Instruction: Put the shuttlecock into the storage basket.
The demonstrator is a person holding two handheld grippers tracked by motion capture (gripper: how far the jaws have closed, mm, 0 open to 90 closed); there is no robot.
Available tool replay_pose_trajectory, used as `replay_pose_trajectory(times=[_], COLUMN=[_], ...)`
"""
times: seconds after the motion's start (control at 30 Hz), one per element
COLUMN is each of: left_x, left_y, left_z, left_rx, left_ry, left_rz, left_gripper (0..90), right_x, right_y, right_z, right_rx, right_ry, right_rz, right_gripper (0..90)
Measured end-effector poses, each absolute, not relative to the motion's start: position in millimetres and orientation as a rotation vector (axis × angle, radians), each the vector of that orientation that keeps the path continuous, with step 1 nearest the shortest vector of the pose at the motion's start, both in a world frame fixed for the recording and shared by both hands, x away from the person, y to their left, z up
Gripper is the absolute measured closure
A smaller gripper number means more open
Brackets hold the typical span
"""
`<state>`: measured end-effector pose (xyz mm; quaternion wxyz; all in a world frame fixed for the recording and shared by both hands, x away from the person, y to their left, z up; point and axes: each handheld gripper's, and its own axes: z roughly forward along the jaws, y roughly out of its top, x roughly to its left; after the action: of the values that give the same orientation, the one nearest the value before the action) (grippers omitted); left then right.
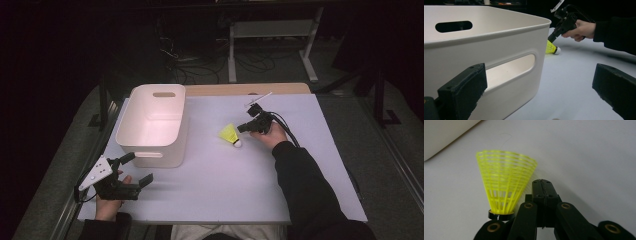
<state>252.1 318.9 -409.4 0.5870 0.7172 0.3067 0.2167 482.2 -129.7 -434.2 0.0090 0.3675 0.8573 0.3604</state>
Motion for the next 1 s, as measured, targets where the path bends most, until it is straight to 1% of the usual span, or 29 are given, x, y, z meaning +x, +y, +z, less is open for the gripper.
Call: replay_pose_trajectory(times=[0.5,0.83,1.0], left_x=[251.9,251.9,251.9], left_y=[319.0,319.0,319.1], left_z=[-409.4,-409.3,-409.4], left_rx=[1.671,1.671,1.675], left_ry=[0.716,0.716,0.722], left_rz=[0.506,0.507,0.507], left_gripper=[0.0,0.0,0.0], right_x=[474.9,470.2,468.0], right_y=[-137.1,-138.2,-139.0], right_z=[-416.4,-408.0,-403.9], right_rx=[1.117,1.097,1.08], right_ry=[2.656,2.651,2.659], right_rz=[1.126,1.14,1.155], right_gripper=[88.6,85.2,80.8])
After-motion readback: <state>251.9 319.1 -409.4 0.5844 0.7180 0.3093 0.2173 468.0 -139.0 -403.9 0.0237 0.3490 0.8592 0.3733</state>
